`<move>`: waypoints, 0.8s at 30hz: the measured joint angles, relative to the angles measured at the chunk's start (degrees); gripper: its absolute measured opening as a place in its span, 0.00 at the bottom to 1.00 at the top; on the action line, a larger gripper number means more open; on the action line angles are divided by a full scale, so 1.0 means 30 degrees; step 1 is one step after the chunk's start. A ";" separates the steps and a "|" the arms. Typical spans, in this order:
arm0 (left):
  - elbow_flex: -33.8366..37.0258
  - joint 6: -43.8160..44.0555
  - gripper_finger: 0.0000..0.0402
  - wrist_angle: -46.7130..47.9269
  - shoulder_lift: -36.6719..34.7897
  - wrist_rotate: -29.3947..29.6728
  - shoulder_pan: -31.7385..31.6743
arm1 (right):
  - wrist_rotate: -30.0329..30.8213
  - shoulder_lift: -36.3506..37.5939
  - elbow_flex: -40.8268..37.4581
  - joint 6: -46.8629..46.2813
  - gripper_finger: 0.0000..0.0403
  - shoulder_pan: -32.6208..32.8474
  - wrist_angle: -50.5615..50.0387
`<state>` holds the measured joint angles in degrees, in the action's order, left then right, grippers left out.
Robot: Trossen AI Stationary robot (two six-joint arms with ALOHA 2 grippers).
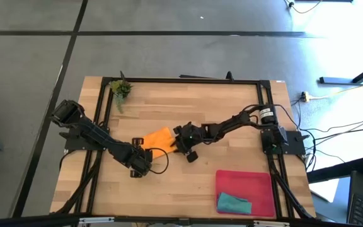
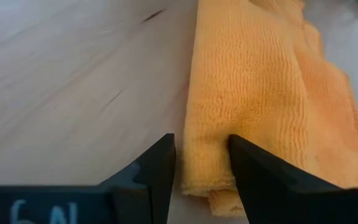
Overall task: Roll microfiber towels into tight, uniform cylinder then place into a basket
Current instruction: Roll the orange microfiber cloth
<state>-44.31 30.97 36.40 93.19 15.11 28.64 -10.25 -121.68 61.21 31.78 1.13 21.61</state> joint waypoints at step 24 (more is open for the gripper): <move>-0.0838 -0.0825 0.00 0.0498 -0.1938 -0.5401 -0.2405 | 0.0660 -0.0110 0.0058 -0.2001 0.02 -0.0073 -0.0423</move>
<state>-46.83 28.50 37.90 87.37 -1.09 21.43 -8.27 -122.01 61.39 25.78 0.91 20.34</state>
